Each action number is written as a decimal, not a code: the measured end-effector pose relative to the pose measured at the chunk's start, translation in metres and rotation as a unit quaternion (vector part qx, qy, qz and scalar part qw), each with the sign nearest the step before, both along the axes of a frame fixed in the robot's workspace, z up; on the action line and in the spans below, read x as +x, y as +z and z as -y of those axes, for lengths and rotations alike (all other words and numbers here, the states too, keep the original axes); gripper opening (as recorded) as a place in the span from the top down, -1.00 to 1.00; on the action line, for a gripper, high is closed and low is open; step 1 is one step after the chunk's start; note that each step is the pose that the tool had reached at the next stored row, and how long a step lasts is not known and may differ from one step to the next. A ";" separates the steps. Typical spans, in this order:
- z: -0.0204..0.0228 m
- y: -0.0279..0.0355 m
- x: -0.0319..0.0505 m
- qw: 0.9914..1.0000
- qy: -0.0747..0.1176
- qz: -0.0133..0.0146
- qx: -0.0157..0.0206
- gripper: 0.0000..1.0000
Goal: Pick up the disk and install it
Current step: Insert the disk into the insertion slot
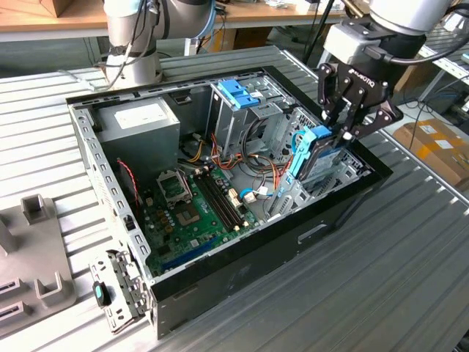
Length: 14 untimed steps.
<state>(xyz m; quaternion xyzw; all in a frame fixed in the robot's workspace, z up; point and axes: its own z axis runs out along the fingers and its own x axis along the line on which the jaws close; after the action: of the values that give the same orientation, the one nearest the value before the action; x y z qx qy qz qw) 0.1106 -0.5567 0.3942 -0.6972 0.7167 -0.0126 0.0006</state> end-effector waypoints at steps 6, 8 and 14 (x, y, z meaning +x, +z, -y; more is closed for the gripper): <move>0.0000 -0.0177 0.0000 1.000 0.000 0.000 0.000 0.30; 0.0000 -0.0237 0.0000 1.000 0.000 0.000 0.000 0.30; 0.0000 -0.0318 0.0000 1.000 0.000 0.000 0.000 0.30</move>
<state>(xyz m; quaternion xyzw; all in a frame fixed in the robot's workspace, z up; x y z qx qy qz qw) 0.1106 -0.5567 0.3624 -0.6972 0.7167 -0.0127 0.0005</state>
